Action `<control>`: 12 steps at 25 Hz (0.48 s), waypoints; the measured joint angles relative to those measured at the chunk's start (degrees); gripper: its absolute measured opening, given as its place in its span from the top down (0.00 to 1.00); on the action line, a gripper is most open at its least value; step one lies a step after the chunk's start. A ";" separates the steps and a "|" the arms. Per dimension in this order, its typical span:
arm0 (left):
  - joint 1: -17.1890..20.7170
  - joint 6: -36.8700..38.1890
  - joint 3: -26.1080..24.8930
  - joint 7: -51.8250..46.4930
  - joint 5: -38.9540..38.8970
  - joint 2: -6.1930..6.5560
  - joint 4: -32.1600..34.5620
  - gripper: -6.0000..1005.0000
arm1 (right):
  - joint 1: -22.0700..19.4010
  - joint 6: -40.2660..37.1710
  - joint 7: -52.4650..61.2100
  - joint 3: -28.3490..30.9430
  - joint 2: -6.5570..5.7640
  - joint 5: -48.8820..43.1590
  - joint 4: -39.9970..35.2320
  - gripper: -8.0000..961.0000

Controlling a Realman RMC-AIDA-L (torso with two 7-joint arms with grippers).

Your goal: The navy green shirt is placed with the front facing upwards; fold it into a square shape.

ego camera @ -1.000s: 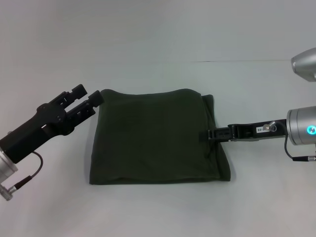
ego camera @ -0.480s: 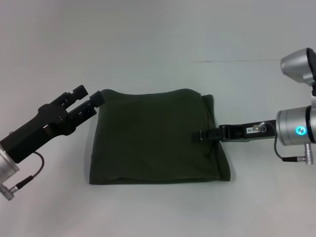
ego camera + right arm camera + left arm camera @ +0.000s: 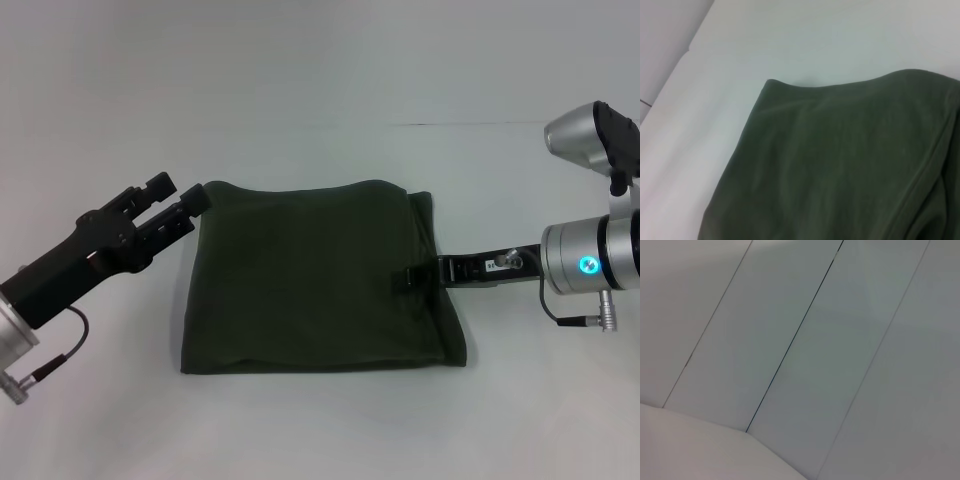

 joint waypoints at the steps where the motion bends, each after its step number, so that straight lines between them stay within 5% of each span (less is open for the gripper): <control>1: -0.06 -0.11 0.00 0.00 0.00 0.01 0.00 0.24 | 0.03 -0.17 -0.03 -0.01 0.01 0.07 -0.15 0.42; 12: -0.79 -0.69 0.00 -0.11 -0.04 -0.12 0.00 0.24 | -0.24 -1.03 -0.70 0.67 -0.31 0.57 -2.00 0.88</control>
